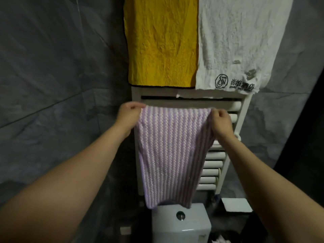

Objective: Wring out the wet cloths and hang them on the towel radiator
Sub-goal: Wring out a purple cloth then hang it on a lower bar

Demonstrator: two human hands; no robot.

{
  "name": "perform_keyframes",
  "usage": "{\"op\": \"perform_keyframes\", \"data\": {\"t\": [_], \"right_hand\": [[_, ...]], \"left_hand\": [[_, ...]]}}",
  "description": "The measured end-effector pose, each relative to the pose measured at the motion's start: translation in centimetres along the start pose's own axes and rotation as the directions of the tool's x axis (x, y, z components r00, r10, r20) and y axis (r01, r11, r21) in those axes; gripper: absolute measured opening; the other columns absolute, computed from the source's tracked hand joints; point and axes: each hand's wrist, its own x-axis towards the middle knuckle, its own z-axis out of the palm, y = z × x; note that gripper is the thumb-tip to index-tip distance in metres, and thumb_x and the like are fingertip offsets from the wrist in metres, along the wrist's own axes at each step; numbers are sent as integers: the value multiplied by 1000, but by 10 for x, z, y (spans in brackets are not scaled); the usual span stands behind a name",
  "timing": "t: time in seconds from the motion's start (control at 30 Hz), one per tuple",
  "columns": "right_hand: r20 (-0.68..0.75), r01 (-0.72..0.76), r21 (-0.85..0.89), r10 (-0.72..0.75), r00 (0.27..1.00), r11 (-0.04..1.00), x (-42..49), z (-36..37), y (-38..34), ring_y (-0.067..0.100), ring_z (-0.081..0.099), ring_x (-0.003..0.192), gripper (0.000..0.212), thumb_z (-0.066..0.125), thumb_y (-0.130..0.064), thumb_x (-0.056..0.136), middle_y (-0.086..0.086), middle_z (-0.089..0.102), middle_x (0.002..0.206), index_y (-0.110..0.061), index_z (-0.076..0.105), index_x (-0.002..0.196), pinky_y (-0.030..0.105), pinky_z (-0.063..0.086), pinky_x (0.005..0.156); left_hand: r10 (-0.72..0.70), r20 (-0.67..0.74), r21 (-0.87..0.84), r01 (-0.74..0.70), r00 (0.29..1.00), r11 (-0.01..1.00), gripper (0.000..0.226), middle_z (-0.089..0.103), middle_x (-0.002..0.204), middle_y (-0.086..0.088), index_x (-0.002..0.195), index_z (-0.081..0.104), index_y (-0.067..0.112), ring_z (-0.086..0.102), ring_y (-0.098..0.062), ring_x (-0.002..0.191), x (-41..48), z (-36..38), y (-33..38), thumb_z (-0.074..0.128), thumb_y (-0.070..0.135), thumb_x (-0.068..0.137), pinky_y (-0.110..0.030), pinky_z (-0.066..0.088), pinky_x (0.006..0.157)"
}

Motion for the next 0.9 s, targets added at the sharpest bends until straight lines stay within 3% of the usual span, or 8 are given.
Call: {"op": "perform_keyframes", "data": {"t": [0.13,0.2,0.27,0.37,0.43,0.63,0.83,0.9], "right_hand": [[-52,96,21,-95,994,995,17,-2,-19,9,54,75,33,43,-39,102,-1,60,86,-10,58,98,29,42,63],[-20,48,-59,-49,999,997,23,2,-10,16,59,78,37,44,-42,100,3,64,86,-9,60,96,31,43,64],[2,-24,-214,25,1000,977,23,8,11,28,62,78,37,47,-40,98,7,65,79,-9,61,85,32,42,65],[130,-97,-361,153,980,928,16,14,42,31,62,75,31,55,-29,96,14,65,77,-6,65,78,34,46,71],[168,-124,-397,205,964,909,12,14,50,26,56,68,32,56,-27,96,13,61,72,-5,64,74,31,42,69],[-36,-71,-168,65,997,983,19,8,19,20,52,66,30,49,-32,99,6,58,72,-7,58,85,29,37,57],[-266,64,-76,-82,960,995,11,14,12,19,56,80,28,44,-37,100,1,63,87,-12,57,98,31,41,72],[-229,27,-104,-50,972,994,14,17,17,22,57,80,30,44,-36,100,3,63,86,-10,58,98,32,41,72]], "left_hand": [[118,-17,32,-118,993,993,17,73,100,0,92,74,20,67,-11,90,18,2,29,60,12,89,-24,52,75],[-30,80,113,21,996,993,7,72,94,-2,90,73,18,66,-16,82,24,6,18,70,16,84,-27,50,65],[-207,169,305,149,964,941,21,71,93,-8,98,72,12,66,-21,76,24,11,-11,76,19,78,-26,49,59],[-311,150,450,215,939,867,20,71,86,-12,90,70,4,67,-24,74,19,17,-50,72,18,75,-25,51,60],[-302,142,451,210,943,868,10,67,76,-10,76,67,7,63,-21,67,17,19,-58,70,16,76,-23,48,57],[-106,72,206,89,992,975,6,67,85,-1,89,71,11,62,-16,79,30,21,-20,71,14,84,-22,47,66],[71,-8,176,-68,997,982,23,71,108,-5,106,71,13,65,-19,98,33,30,-23,55,8,92,-27,51,85],[110,26,230,-114,994,966,30,67,114,-1,114,70,14,62,-15,104,31,32,-25,48,6,94,-23,47,88]]}}
